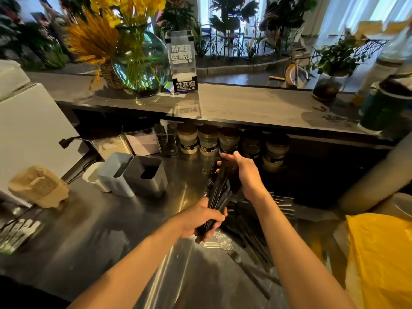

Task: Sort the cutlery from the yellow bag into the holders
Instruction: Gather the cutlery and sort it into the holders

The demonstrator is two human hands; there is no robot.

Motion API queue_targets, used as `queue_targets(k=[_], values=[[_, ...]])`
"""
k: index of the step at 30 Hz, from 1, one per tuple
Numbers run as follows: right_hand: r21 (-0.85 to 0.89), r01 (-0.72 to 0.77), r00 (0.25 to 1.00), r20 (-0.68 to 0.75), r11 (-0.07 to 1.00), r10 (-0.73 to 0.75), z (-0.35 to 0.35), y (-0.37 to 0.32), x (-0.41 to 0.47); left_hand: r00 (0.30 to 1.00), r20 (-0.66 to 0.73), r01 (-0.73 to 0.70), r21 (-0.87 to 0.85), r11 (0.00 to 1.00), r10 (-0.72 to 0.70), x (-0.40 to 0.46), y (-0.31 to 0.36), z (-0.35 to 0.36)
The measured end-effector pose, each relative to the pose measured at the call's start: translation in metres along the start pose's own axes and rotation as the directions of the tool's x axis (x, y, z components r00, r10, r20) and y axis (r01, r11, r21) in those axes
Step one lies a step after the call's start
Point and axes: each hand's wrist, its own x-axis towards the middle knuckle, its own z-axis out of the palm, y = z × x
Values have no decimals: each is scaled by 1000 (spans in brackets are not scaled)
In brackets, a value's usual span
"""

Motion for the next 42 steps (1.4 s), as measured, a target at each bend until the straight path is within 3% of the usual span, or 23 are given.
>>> queue_targets(k=[3,5,7,11,13,18,22,25,27,29,32,35,38,42], values=[[182,-98,994,60,978,88,9,-2,0,997,-77,10,-19,1000,-12,-1,-5,-4],[421,-147,988,100,895,115,17,1,-1,991,-127,36,-27,999,-39,-3,-8,-13],[546,-165,985,139,821,105,27,6,-2,992,-106,72,4,997,-71,-7,-6,-26],[590,-239,969,198,771,149,65,18,15,995,64,75,33,997,-77,-22,-8,-68],[558,-232,973,132,797,190,92,23,27,994,68,81,7,997,-81,-27,-15,-90],[569,-147,985,14,809,169,173,26,51,996,-89,12,-24,1000,-14,-44,-24,-156],[621,-187,977,36,761,211,239,30,68,946,-319,-13,146,989,59,-52,-19,-210],[647,-239,961,51,724,271,283,41,83,930,-364,30,235,971,59,-55,-16,-252],[699,-194,958,-16,688,286,300,45,95,935,-347,-23,156,988,76,-59,-15,-271],[743,-112,962,-86,660,260,312,46,106,901,-422,-152,-87,985,102,-63,-18,-288],[801,12,960,-176,599,216,329,48,118,838,-544,-250,-450,857,-41,-64,-29,-312],[781,108,941,-279,615,190,352,54,123,795,-583,-361,-674,645,-164,-60,-38,-329],[767,122,922,-323,630,214,380,62,119,706,-677,-466,-666,582,-210,-54,-39,-337],[719,75,889,-362,691,280,401,60,125,682,-708,-428,-589,685,-184,-48,-32,-352]])
